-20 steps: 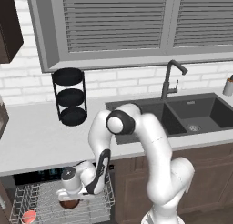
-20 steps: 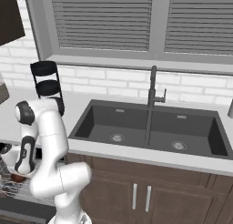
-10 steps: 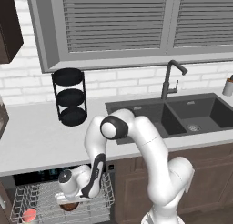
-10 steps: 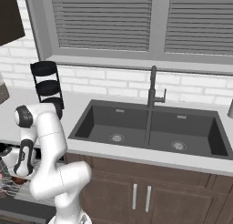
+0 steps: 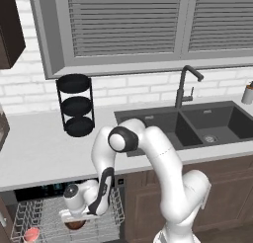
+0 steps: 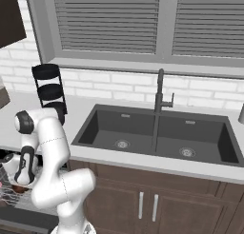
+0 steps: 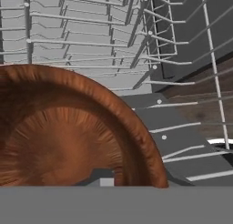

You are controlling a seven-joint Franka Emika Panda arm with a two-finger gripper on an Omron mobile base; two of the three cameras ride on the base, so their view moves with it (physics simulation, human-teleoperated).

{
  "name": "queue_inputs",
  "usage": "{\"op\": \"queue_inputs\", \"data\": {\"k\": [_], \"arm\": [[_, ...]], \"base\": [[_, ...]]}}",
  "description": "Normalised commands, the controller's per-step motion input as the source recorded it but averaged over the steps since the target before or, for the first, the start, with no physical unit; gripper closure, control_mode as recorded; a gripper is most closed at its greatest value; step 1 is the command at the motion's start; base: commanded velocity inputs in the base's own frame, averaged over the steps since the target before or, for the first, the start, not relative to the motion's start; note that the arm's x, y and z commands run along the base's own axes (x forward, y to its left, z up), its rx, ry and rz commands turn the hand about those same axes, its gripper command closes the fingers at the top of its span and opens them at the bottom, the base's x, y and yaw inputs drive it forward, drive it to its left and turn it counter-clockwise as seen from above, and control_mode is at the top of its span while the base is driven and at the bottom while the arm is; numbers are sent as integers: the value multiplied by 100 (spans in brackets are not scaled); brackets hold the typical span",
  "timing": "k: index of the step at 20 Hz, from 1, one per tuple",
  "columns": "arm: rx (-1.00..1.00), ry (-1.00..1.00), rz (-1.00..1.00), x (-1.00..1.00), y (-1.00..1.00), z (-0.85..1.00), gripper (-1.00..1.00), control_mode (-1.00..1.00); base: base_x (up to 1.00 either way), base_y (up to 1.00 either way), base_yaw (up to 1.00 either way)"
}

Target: Pick up the cup and bowl from the counter, place them in the dishwasher, and close the dishwasher door.

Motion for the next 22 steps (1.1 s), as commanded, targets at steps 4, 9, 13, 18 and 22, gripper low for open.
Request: {"op": "queue_inputs", "data": {"k": [4, 9, 13, 18, 22], "arm": [[0, 4, 0, -75, 15, -33, 100, -100], [0, 5, 0, -100, 15, -30, 100, -100], [-4, -5, 0, -57, 1, 17, 100, -100], [-1, -17, 0, -23, 0, 75, 100, -100], [0, -20, -3, 0, 0, 22, 100, -100]], "base": [[0, 0, 0], [0, 0, 0], [0, 0, 0], [0, 0, 0], [0, 0, 0]]}}
